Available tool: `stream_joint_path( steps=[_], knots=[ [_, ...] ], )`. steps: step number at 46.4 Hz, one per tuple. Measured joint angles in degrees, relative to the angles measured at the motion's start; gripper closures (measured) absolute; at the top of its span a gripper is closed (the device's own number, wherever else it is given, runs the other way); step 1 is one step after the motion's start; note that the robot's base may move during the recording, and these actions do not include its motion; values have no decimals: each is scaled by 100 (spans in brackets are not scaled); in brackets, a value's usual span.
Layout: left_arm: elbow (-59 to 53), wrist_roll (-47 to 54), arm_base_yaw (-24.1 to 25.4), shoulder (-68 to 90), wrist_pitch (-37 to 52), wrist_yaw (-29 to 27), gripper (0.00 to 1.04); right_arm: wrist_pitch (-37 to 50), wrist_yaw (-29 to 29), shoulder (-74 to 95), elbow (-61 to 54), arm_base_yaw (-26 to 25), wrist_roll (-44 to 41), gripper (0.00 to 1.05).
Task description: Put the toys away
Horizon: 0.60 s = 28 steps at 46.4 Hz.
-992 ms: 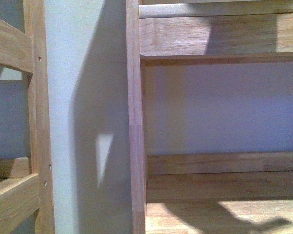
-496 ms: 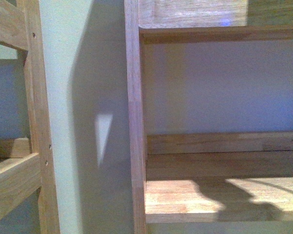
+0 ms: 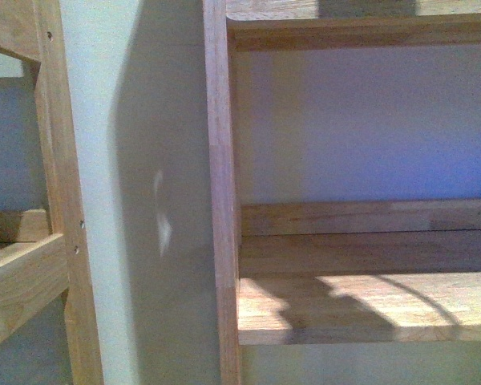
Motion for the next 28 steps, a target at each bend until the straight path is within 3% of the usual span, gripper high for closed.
stream_joint_path(
  steps=[24,28],
  knots=[
    [0,0,0,0,0,0,6,55,-2,111,26,-46,201,97],
    [0,0,0,0,0,0,6,70,15,96,-68,-92,267,86]
  ],
)
